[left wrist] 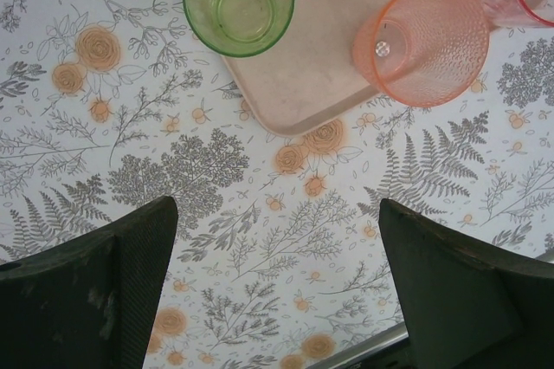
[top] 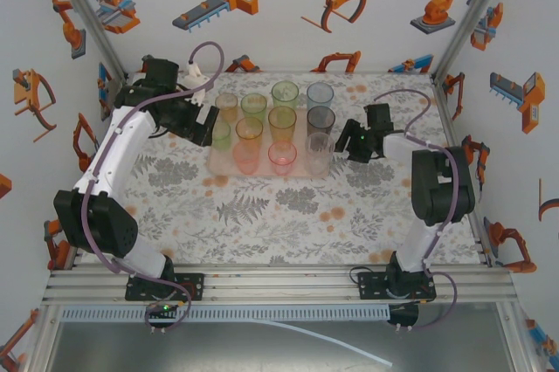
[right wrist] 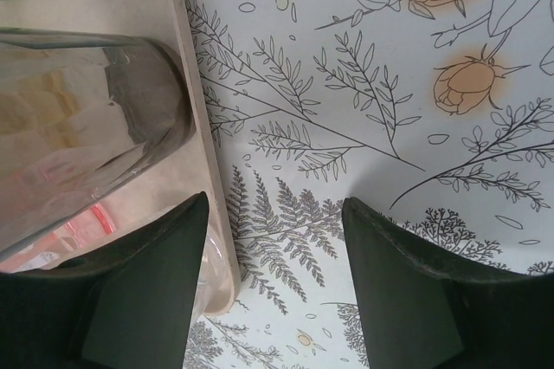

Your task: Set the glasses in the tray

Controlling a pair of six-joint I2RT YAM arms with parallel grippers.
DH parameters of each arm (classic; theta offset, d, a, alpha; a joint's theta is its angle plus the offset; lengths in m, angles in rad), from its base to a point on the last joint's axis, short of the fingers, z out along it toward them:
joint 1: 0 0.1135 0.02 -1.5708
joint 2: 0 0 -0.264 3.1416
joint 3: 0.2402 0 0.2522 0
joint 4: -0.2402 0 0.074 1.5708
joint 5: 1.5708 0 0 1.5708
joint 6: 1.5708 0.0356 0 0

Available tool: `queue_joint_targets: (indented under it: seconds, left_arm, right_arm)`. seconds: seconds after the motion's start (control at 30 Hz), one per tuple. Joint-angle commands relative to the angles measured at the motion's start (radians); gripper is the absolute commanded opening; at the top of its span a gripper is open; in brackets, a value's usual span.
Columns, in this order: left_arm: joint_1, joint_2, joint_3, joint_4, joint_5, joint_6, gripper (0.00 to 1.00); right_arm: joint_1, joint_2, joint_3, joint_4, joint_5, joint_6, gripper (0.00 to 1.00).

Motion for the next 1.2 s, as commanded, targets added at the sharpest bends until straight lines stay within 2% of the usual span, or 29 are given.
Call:
queue_joint_targets:
  seconds: [0.0,1.17]
  left_arm:
    - [0.001,-0.027,-0.012,0.002,-0.006,-0.001,0.9]
    - [0.001,-0.019,-0.024,0.017,-0.018,0.003,0.9]
  right_arm:
    - [0.002,0.02,0.033,-0.054,0.004,-0.02,0.59]
    - [0.091,0.13,0.201,-0.256,0.158,-0.078,0.59]
